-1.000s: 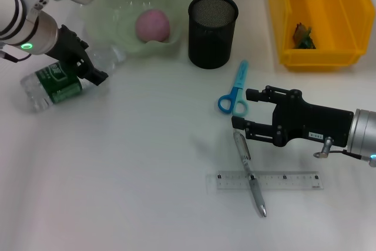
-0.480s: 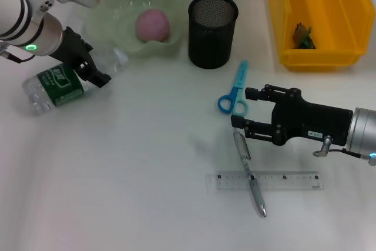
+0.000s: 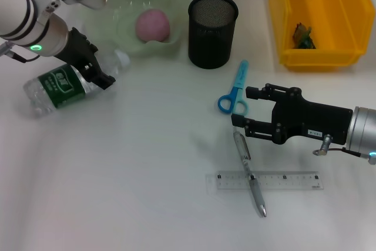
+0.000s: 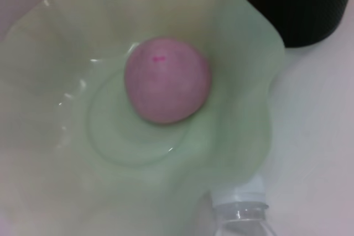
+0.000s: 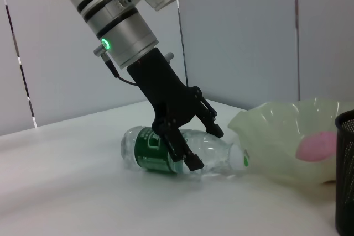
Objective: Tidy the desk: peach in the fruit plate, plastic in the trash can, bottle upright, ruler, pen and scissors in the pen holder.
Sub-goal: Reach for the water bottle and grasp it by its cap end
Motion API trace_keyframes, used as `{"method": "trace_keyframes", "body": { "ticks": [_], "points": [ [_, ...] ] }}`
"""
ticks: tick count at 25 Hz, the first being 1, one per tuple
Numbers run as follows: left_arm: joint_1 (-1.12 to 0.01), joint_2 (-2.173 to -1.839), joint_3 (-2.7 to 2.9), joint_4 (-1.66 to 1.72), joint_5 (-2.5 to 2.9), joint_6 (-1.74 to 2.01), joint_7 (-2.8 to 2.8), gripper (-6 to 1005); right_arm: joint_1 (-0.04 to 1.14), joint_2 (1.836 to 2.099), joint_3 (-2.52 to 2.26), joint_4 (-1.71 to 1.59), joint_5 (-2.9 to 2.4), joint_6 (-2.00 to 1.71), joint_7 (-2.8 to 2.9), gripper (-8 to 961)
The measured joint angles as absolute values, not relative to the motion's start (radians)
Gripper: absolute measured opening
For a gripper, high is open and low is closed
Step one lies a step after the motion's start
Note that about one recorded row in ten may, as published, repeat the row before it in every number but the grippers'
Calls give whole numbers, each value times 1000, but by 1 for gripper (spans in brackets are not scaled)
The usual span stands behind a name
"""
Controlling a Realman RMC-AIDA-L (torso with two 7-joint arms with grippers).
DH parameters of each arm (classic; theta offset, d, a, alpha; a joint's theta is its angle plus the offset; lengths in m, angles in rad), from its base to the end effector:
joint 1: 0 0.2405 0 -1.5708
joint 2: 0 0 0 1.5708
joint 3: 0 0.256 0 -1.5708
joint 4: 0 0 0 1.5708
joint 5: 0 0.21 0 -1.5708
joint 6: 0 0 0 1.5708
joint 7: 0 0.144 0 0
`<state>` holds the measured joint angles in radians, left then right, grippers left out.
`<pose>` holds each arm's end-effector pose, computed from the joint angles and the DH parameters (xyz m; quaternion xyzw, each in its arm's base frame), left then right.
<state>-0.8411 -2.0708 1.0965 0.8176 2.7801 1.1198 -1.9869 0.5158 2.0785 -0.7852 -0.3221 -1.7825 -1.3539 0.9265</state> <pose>-0.2220 0.4345 -0.0033 -0.9349 -0.1433 0.2128 0.2452 0.2840 0.3120 -0.0548 -0.9346 0.1613 0.2515 0.1932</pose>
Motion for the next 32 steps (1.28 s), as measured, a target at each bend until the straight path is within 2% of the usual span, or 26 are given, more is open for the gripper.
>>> {"method": "trace_keyframes", "body": {
  "ticks": [32],
  "points": [
    [-859,-2079,1224,766,2676,1080,-1990,786,508,2082,-784,-322,-1781,-1355,926,718]
  ]
}}
